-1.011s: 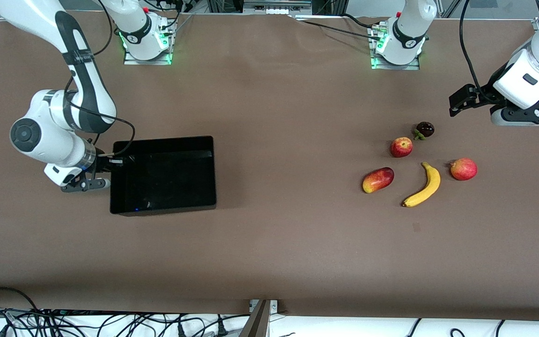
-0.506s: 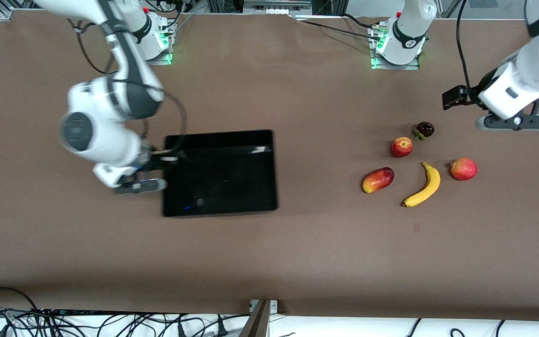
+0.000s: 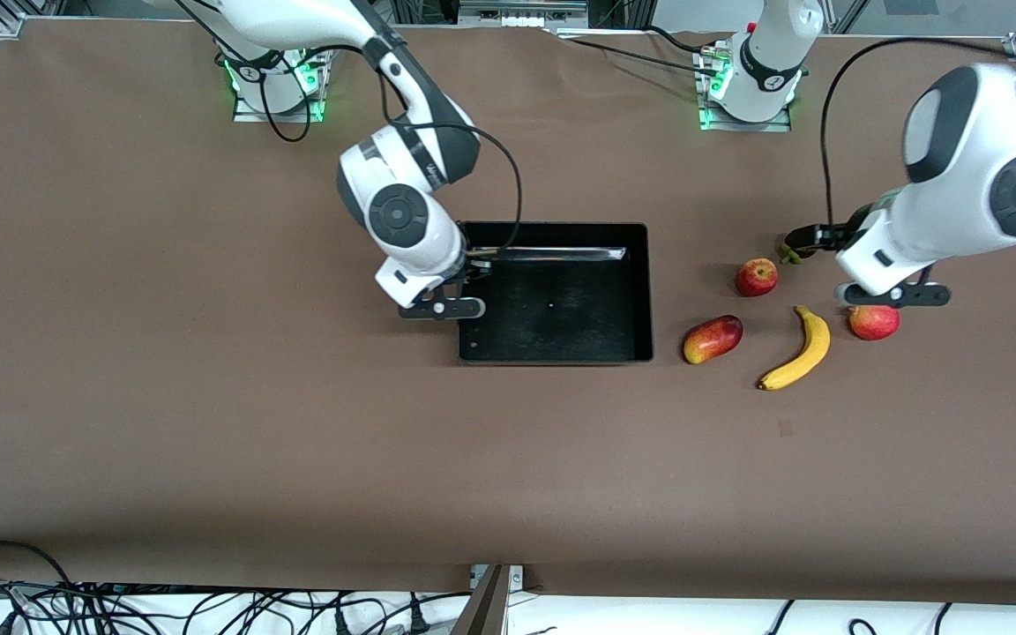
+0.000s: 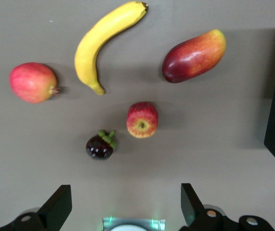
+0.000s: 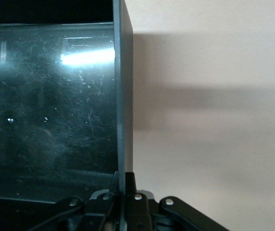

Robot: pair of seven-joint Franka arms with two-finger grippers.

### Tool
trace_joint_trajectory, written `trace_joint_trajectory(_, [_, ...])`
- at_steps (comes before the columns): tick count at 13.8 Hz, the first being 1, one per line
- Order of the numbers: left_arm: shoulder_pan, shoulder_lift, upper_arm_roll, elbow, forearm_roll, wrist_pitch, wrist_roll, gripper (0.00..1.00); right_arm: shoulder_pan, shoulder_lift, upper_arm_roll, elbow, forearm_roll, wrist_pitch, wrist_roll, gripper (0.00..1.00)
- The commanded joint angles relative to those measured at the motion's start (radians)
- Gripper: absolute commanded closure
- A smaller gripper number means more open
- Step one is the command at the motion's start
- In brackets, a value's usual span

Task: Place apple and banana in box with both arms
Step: 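Slide the box toward the fruit while the left gripper reaches the apple, then close the left gripper on the small red apple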

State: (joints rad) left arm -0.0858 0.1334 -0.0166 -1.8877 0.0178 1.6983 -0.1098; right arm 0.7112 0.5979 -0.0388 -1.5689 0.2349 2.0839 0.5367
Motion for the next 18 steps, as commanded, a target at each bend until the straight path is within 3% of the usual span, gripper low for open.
trace_joint_trajectory(1, [-0.011,-0.046,-0.003,-0.189,0.028,0.189,0.025,0.0,0.033,0.039,-0.01,0.038,0.017,0.031,0.009,1.0])
trace_joint_trajectory(5, [-0.012,-0.008,-0.04,-0.372,0.123,0.47,0.024,0.0,0.073,0.063,-0.01,0.038,-0.017,0.07,0.012,1.0])
trace_joint_trajectory(11, [-0.005,0.123,-0.042,-0.453,0.18,0.71,0.024,0.0,0.088,0.072,-0.012,0.033,-0.036,0.082,0.046,1.0])
trace_joint_trajectory(13, [-0.003,0.144,-0.042,-0.453,0.18,0.721,0.025,0.0,0.086,0.072,-0.012,0.035,-0.032,0.082,0.074,1.0])
trace_joint_trajectory(14, [-0.003,0.149,-0.042,-0.453,0.18,0.718,0.022,0.36,0.083,0.074,-0.012,0.035,-0.031,0.082,0.094,1.0])
trace_joint_trajectory(15, [-0.003,0.163,-0.042,-0.453,0.18,0.715,0.019,0.52,0.083,0.075,-0.012,0.035,-0.026,0.082,0.097,1.0])
trace_joint_trajectory(16, [-0.003,0.163,-0.042,-0.452,0.18,0.712,0.021,0.67,0.083,0.076,-0.012,0.035,-0.025,0.082,0.106,1.0])
trace_joint_trajectory(18, [-0.003,0.146,-0.042,-0.435,0.18,0.66,0.024,0.74,0.083,0.076,-0.012,0.035,-0.025,0.084,0.112,1.0])
